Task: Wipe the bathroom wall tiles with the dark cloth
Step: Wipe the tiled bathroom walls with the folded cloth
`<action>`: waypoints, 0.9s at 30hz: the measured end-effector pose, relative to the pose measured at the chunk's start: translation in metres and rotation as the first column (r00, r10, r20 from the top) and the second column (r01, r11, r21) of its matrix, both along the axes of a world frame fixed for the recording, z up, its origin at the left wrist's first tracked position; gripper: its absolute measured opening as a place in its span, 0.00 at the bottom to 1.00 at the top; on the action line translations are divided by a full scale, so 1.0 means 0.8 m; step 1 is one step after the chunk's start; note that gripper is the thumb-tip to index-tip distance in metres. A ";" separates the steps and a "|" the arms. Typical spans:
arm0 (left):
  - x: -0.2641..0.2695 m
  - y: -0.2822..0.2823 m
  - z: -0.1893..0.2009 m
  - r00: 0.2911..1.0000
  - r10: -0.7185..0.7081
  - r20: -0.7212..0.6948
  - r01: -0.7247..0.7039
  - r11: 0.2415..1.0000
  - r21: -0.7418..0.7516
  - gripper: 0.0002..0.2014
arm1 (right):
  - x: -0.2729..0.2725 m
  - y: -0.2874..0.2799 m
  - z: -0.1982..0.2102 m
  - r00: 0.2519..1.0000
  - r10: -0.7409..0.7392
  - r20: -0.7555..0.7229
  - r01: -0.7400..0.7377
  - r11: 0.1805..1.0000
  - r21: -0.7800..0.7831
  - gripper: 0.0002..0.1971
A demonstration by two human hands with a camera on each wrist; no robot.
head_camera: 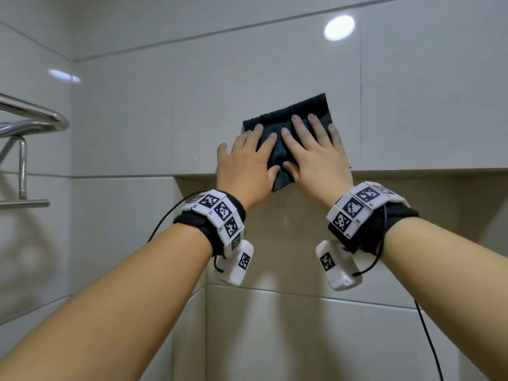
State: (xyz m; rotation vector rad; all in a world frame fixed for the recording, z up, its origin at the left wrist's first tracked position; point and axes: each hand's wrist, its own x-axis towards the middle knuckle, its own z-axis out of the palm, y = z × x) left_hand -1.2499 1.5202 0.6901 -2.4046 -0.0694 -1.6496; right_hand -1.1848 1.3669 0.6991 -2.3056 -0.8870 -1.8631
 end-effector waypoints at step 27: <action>-0.134 -0.177 -0.043 0.847 -0.371 0.381 0.434 0.069 -0.898 0.13 | -0.067 -0.120 -0.064 0.731 0.522 -0.438 -0.539 0.837 0.098 0.15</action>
